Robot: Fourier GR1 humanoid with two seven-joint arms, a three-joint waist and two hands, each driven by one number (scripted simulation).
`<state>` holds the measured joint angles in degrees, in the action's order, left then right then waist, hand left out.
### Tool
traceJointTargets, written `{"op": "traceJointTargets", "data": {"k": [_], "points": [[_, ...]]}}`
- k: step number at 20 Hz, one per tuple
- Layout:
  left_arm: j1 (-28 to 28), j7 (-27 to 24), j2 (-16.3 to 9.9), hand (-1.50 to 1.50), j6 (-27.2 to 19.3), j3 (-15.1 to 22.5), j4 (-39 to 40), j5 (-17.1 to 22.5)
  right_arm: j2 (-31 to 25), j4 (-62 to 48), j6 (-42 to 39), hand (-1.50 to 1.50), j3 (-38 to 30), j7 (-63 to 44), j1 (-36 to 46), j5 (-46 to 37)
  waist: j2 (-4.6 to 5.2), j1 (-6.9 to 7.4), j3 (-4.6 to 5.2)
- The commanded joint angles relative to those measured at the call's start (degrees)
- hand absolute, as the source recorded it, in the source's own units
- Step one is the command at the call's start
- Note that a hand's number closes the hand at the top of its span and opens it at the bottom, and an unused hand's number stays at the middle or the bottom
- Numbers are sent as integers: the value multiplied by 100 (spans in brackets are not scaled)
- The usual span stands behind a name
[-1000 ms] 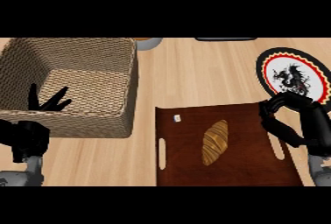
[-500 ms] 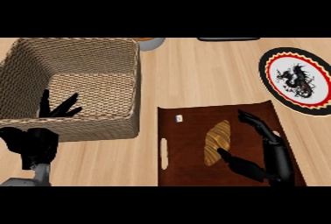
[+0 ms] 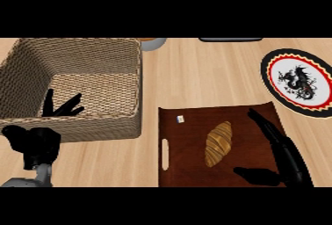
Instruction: Pick the croissant from the tray and place it in the plate
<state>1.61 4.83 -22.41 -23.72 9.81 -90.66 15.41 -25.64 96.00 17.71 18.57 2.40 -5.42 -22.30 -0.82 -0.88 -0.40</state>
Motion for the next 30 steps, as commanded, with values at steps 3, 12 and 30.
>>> {"op": "traceJointTargets", "data": {"k": [3,12,30], "points": [[31,474,-16,0,221,465,528,-180,-547,452,-1044,-150,357,-1646,328,-507,106,-2,62],[89,515,-48,0,337,488,566,-200,-330,123,-2450,-150,606,-3060,1274,-152,122,120,45],[-161,438,70,0,284,517,446,-382,231,-212,-2665,-150,834,-3321,1370,-433,91,70,38]]}}
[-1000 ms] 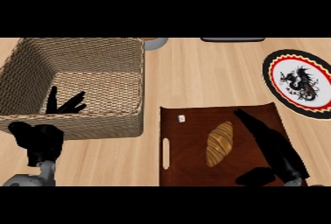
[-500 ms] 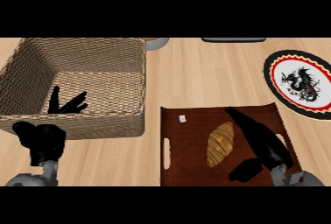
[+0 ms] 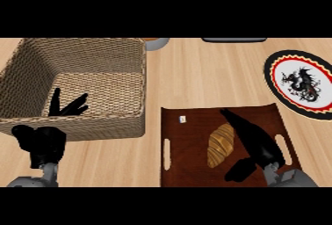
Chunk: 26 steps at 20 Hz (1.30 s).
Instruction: Pick the croissant from the tray and place it in the plate
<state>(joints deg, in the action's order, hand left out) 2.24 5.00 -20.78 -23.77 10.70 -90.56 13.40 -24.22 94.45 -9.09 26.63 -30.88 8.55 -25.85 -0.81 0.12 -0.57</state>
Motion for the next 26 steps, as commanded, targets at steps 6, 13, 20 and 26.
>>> {"op": "traceJointTargets", "data": {"k": [6,13,20,26], "points": [[116,747,49,0,103,404,568,-229,316,-577,75,-150,-9,178,187,-210,109,-44,54],[-59,542,150,0,179,536,616,-311,336,-1013,-13,150,75,516,522,-490,109,-34,56],[93,494,265,0,88,471,783,-393,401,-1289,518,150,-10,986,577,-926,114,-58,56],[9,494,91,0,269,277,642,-238,206,-1185,942,150,-434,572,839,-1423,107,-54,60]]}}
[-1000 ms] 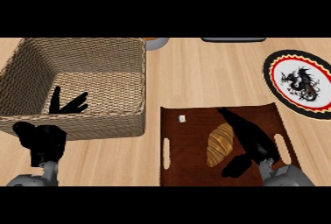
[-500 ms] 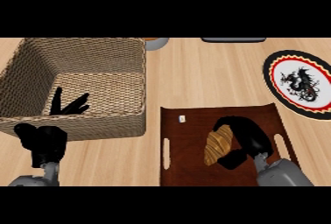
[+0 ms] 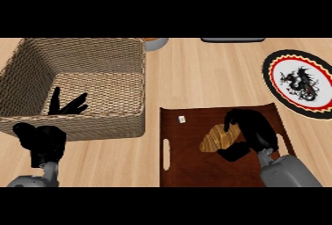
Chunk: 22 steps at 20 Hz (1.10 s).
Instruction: Pick the croissant from the tray and place it in the plate
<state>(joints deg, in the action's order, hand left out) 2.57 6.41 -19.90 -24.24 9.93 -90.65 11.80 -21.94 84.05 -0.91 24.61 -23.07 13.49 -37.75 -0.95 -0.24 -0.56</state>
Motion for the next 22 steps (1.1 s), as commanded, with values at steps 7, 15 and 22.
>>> {"op": "traceJointTargets", "data": {"k": [7,15,22], "points": [[70,363,135,0,237,592,652,-235,-258,-2006,389,150,-1254,246,2012,-204,207,193,48],[-217,288,93,0,338,529,484,-111,-539,-1821,1741,150,-1918,394,2279,-569,132,31,53],[-265,276,-41,0,450,368,510,-35,-932,-2155,1921,150,-2505,167,2350,-573,114,-11,55]]}}
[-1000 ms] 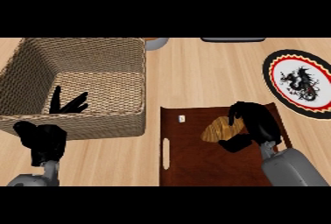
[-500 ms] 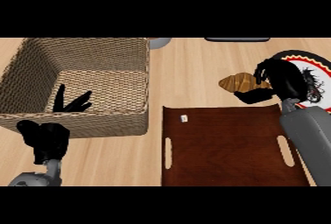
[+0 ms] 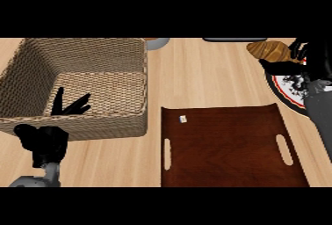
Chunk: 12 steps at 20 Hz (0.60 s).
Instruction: Pick the croissant from the tray and place it in the plate
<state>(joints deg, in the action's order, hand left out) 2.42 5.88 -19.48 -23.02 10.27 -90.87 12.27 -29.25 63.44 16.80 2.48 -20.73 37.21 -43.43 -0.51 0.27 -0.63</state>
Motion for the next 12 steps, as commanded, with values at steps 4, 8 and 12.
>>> {"op": "traceJointTargets", "data": {"k": [4,8,12], "points": [[-257,317,23,0,255,504,458,-216,-359,-859,84,150,-602,163,242,155,101,31,57],[320,755,-35,0,174,396,556,-215,-488,-1607,259,150,-822,609,365,203,144,39,49],[79,254,119,0,200,434,797,-275,-812,-2161,43,150,-1114,926,552,405,157,58,53]]}}
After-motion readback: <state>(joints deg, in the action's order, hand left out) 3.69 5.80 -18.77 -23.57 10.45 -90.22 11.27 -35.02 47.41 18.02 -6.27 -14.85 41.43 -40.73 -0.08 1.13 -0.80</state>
